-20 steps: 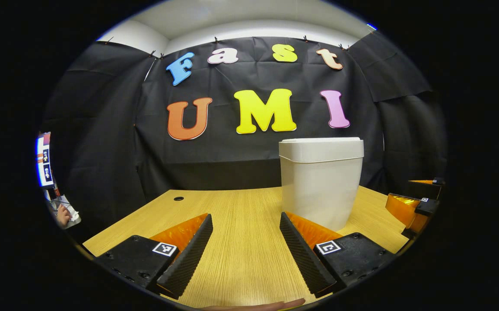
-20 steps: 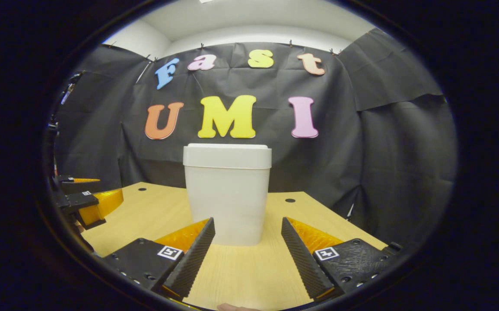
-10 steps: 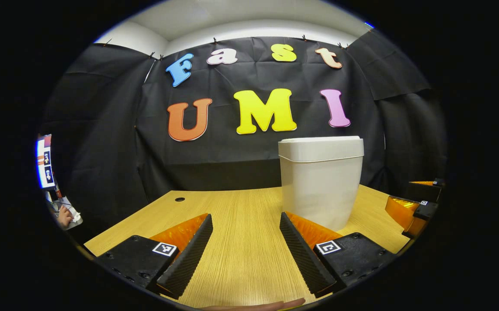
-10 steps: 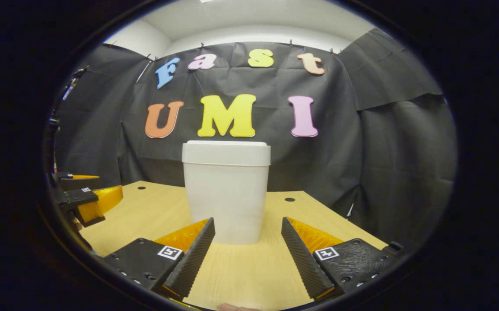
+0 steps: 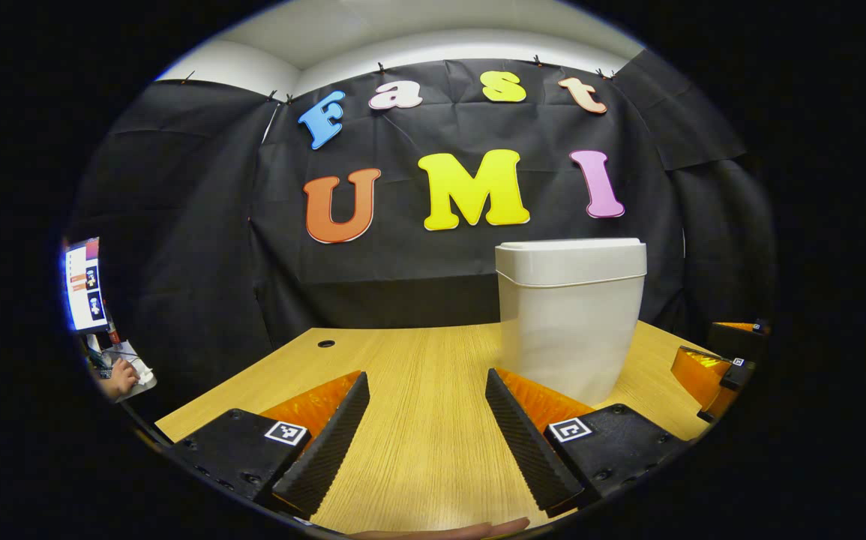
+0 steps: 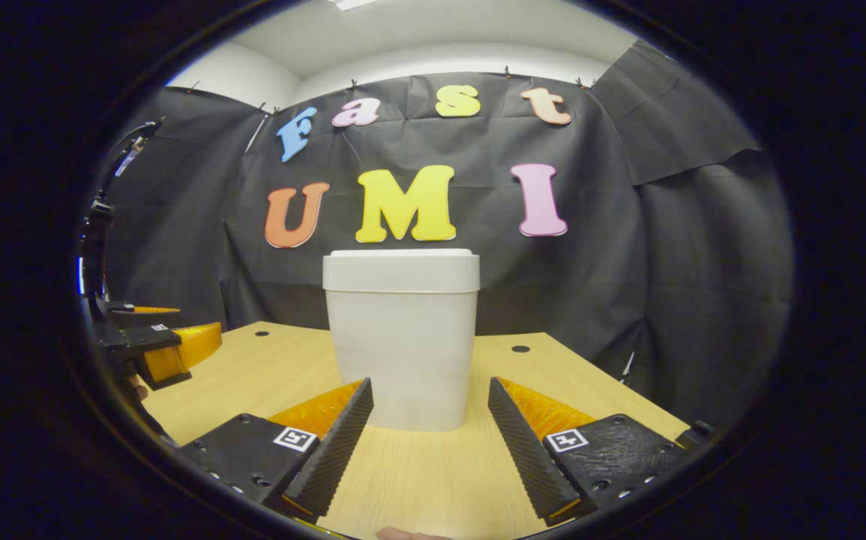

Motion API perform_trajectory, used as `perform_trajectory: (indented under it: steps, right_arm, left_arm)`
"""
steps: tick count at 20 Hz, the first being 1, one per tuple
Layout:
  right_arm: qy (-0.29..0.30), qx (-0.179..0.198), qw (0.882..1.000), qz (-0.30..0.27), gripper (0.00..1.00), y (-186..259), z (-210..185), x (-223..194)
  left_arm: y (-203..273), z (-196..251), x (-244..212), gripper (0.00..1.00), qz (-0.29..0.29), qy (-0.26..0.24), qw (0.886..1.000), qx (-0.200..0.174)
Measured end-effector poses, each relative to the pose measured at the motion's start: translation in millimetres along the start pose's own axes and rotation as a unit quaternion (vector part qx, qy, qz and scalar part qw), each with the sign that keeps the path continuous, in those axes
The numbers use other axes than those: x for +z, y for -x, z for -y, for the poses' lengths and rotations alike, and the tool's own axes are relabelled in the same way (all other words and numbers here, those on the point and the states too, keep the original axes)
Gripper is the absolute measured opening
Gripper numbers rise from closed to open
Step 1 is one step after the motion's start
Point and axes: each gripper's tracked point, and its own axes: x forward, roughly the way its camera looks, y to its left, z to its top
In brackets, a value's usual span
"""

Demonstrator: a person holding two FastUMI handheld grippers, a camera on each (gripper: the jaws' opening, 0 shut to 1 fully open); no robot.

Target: Press the lid of the desktop garbage bin to open it, pick up the crumpled paper on the desktop and throw it into the bin, then pick up the pop can on the desktop and drop it into the bin, and finally close the garbage bin lid.

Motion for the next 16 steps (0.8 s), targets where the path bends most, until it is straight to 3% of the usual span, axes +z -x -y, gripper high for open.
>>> perform_trajectory:
  steps: [4,10,16]
  right_arm:
    - [0.037,0.017,0.999,0.02,0.95,0,3,13]
    - [0.049,0.039,0.997,0.044,0.95,10,0,33]
    - [0.061,0.054,0.996,0.047,0.95,13,5,34]
  left_arm:
    - [3,8,6,1.0,0.001,0.012,1.0,0.014]
    - [11,22,15,1.0,0.012,0.004,1.0,0.019]
    - [19,31,25,1.0,0.04,0.031,0.998,0.028]
